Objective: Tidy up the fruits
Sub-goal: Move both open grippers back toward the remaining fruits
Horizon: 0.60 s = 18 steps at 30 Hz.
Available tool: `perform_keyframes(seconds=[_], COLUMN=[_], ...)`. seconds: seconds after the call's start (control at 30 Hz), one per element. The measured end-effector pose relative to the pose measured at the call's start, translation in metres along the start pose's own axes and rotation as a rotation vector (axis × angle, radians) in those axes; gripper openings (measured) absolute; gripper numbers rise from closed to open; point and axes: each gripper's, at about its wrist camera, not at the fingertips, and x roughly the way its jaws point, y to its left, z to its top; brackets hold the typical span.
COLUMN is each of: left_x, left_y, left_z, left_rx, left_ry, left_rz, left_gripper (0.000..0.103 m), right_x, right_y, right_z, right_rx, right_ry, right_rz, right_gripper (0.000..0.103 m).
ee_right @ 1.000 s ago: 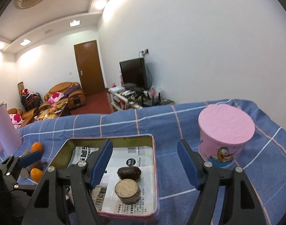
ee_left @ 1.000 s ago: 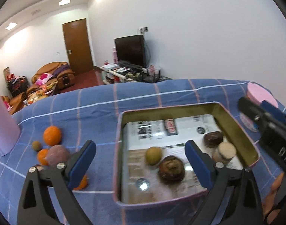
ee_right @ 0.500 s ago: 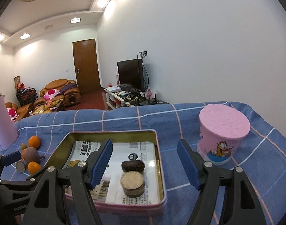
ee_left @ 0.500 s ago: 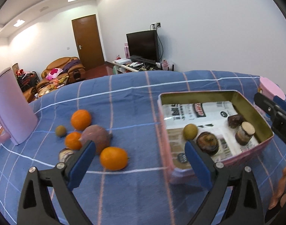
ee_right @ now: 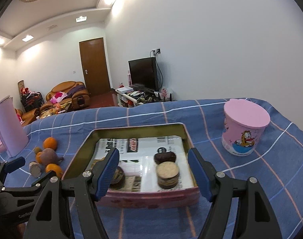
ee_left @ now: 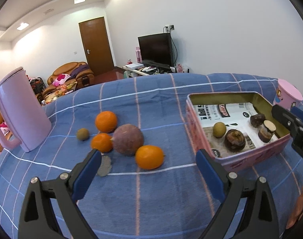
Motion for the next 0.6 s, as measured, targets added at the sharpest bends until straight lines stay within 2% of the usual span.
perform_keyframes(seconds=[0.6], left_x=[0.012], left_y=[0.072], left_z=[-0.011], left_rx=[-0.053], left_ry=[0.043], left_rz=[0.051], left_gripper=[0.098], right_x=[0.0], right_y=[0.067], right_z=[-0.011], right_rx=[-0.046], right_ry=[0.046], right_rz=[0.077], right_gripper=[0.073])
